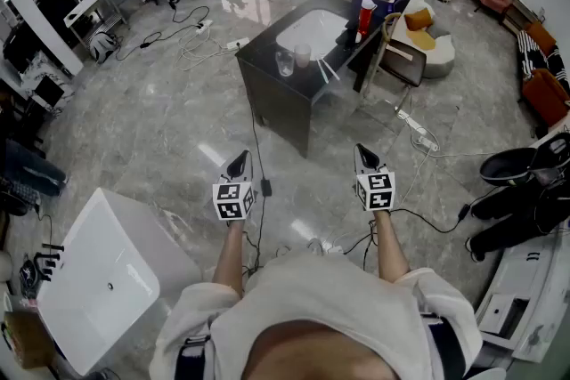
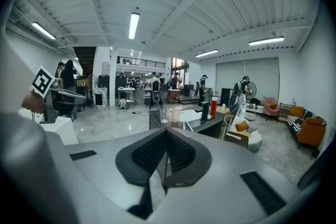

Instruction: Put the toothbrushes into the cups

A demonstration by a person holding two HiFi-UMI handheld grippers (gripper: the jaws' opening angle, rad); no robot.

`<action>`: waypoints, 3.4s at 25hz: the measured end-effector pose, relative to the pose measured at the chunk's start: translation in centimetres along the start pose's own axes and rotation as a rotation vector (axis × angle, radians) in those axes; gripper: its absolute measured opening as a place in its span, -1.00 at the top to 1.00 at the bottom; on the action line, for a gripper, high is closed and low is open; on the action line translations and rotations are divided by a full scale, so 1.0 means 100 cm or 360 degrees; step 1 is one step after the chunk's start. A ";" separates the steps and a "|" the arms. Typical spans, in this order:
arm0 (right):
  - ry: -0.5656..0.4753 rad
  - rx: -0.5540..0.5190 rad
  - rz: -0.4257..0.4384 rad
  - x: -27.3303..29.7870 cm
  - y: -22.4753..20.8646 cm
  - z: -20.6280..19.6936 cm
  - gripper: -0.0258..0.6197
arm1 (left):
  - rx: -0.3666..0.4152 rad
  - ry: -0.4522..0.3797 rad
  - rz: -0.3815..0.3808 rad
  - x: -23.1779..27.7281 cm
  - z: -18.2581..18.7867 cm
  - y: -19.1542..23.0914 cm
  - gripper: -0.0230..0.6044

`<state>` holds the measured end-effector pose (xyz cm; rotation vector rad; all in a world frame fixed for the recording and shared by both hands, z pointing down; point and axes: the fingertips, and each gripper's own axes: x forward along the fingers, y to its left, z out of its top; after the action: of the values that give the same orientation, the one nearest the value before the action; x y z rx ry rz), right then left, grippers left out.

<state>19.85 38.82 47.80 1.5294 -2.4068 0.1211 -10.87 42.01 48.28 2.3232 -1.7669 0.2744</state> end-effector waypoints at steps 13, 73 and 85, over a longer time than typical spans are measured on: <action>-0.0005 0.0016 0.0006 -0.002 -0.011 -0.008 0.88 | 0.0002 0.0003 0.0000 0.007 -0.001 -0.013 0.84; 0.0052 -0.0064 -0.0059 0.369 -0.083 0.090 0.88 | -0.0035 -0.0005 -0.0149 0.379 0.092 0.169 0.84; 0.0122 -0.0042 -0.0103 0.403 -0.091 0.089 0.88 | -0.0032 0.0068 -0.0242 0.426 0.093 0.180 0.84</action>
<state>10.26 -2.28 49.95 1.5599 -2.2887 0.1311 -16.82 -4.67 51.96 2.4030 -1.5567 0.2772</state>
